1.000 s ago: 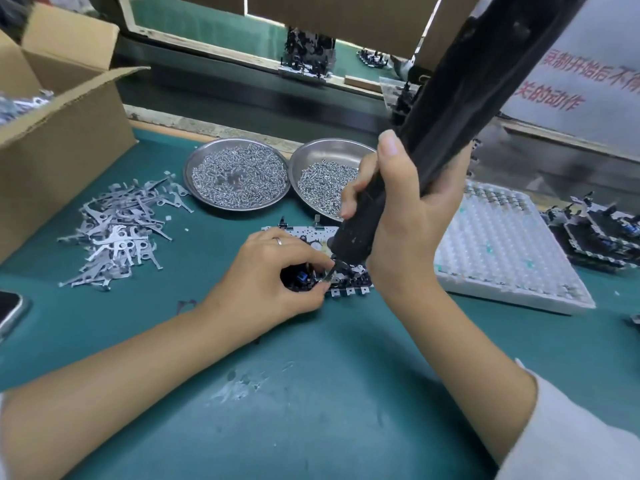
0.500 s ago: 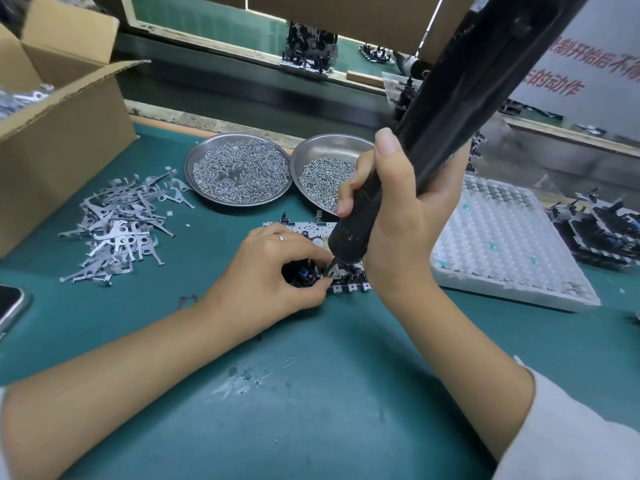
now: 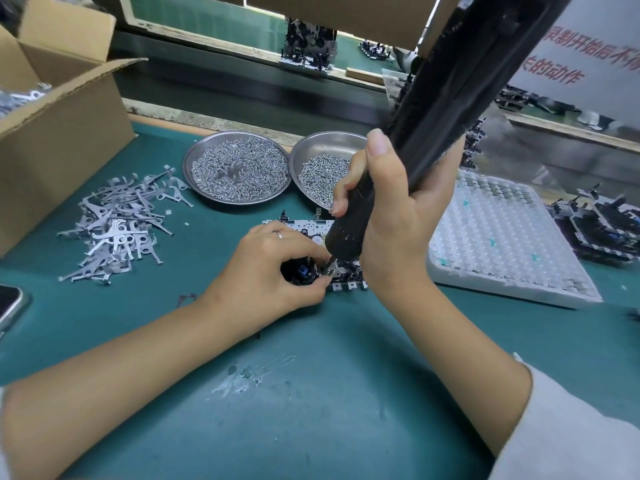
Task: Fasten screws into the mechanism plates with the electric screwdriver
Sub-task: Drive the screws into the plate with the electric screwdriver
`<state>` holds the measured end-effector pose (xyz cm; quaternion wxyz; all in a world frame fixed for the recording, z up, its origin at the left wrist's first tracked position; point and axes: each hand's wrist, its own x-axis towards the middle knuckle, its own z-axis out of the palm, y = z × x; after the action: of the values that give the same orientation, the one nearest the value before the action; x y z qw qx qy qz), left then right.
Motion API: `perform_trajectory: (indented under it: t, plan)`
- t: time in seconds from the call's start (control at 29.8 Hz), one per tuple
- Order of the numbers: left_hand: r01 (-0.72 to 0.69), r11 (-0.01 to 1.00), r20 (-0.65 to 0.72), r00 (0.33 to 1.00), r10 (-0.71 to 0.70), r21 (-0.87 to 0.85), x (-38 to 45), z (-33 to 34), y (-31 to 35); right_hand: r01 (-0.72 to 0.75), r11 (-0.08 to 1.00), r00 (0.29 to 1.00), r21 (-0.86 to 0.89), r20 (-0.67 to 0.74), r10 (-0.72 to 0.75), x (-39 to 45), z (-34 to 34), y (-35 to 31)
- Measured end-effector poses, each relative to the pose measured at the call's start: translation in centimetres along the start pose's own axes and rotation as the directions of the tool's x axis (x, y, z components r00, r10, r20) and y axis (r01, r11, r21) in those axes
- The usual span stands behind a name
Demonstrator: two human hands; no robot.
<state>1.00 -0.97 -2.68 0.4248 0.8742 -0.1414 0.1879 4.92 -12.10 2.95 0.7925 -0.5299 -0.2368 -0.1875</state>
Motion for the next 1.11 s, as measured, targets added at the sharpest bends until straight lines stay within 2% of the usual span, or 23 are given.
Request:
perform_trajectory:
  t: [0.3,0.47,0.64,0.84,0.91,0.97,1.01,1.04,1.07,1.11]
  plan:
    - [-0.001,1.000,-0.003,1.000,0.001,-0.003,-0.1,0.1,0.1,0.011,1.000,1.000,0.003,0.008,-0.011,-0.1,-0.2,-0.1]
    - [0.028,0.999,0.017,0.999,-0.028,-0.022,-0.1,0.0,0.0,0.065,0.998,0.997,-0.011,-0.040,-0.065,1.0,-1.2,-0.2]
    - [0.061,0.998,0.019,0.998,-0.060,-0.018,-0.2,0.0,0.1,-0.026,0.998,1.000,-0.055,0.002,0.026,0.8,-1.4,0.8]
    - [0.007,1.000,0.034,0.999,-0.007,0.006,-0.2,-0.1,-0.1,-0.031,0.993,0.999,-0.112,0.010,0.032,0.4,-2.1,0.5]
    - [0.029,0.998,0.036,0.999,-0.027,-0.055,-0.2,-0.4,-0.2,-0.038,0.984,0.995,-0.175,-0.101,0.020,-0.4,-3.0,0.5]
    - [0.088,0.983,-0.039,0.995,-0.095,-0.158,0.0,-0.9,-0.3,0.000,0.950,0.962,-0.313,-0.260,-0.085,-1.7,-3.8,0.7]
    - [0.102,0.977,-0.103,0.987,-0.123,-0.187,0.1,-1.1,-0.5,0.016,0.911,0.962,-0.412,-0.243,-0.127,-2.6,-4.1,0.9]
    - [0.113,0.972,-0.167,0.975,-0.148,-0.205,0.4,-1.2,-0.6,0.025,0.853,0.985,-0.521,-0.134,-0.111,-3.6,-4.1,0.9]
    - [0.130,0.966,-0.222,0.958,-0.180,-0.225,0.5,-1.4,-0.9,0.070,0.751,0.997,-0.657,0.059,-0.041,-4.6,-3.8,1.2]
    - [0.145,0.956,-0.262,0.941,-0.212,-0.253,0.6,-1.5,-1.2,0.196,0.586,0.954,-0.786,0.292,0.073,-5.4,-3.6,1.6]
